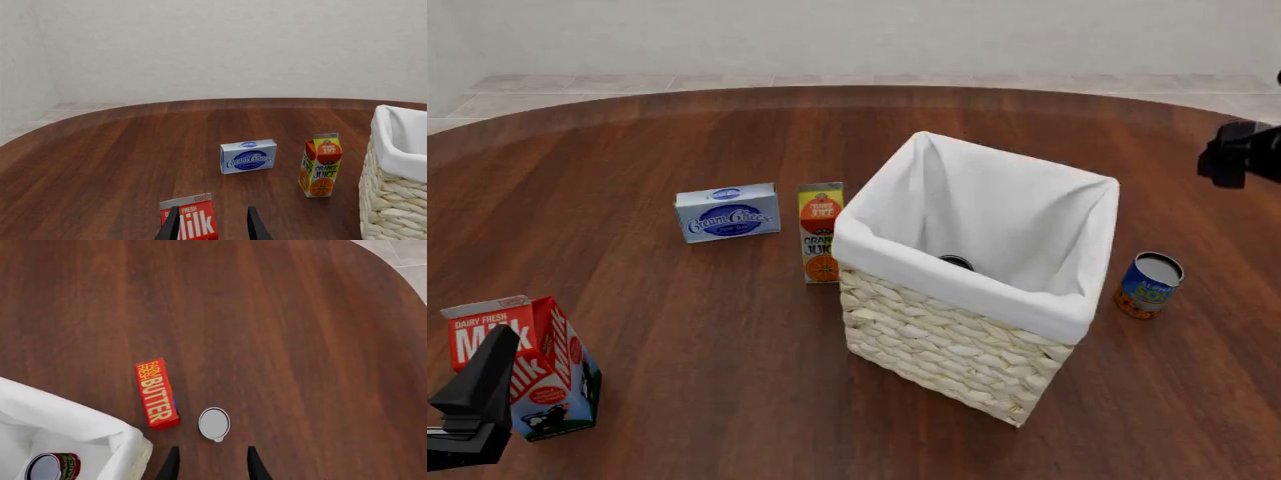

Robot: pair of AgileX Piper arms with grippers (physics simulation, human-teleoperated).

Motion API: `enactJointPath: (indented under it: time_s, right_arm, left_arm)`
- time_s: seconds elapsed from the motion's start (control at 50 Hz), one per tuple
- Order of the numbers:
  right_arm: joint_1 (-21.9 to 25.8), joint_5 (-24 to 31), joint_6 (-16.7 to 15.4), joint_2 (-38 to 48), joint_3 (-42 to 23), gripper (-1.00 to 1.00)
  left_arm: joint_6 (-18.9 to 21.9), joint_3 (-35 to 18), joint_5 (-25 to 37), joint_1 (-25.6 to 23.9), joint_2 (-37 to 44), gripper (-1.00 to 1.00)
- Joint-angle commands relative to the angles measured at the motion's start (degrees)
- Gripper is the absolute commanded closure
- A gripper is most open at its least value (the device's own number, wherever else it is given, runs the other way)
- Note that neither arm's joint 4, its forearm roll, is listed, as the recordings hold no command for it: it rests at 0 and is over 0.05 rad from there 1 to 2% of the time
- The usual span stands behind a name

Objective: Pick up the alphabet soup and the tomato sauce, and put them in the basket.

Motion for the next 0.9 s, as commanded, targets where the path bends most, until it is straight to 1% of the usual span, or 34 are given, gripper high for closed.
enactJointPath:
  time_s: [0.02, 0.18, 0.42, 0.56, 0.66, 0.9]
  right_arm:
    - [-0.56, -2.28, 0.93, 0.82, 1.75, -1.0]
    - [-1.36, -4.48, 0.41, 2.23, 3.44, -1.0]
    - [-0.84, -7.62, -0.17, 3.8, 6.29, -1.0]
    - [-0.45, -9.99, 0.5, 5.17, 8.13, -1.0]
    - [-0.11, -10.73, 0.86, 5.54, 8.76, -1.0]
    - [-0.58, -13.95, 0.28, 7.29, 11.16, -1.0]
  left_arm:
    - [0.0, 0.0, 0.0, 0.0, 0.0, -1.0]
    - [0.0, 0.0, 0.0, 0.0, 0.0, -1.0]
    - [0.0, 0.0, 0.0, 0.0, 0.0, -1.0]
    - [0.0, 0.0, 0.0, 0.0, 0.0, -1.0]
    - [0.0, 0.0, 0.0, 0.0, 0.0, -1.0]
    - [0.0, 0.0, 0.0, 0.0, 0.0, -1.0]
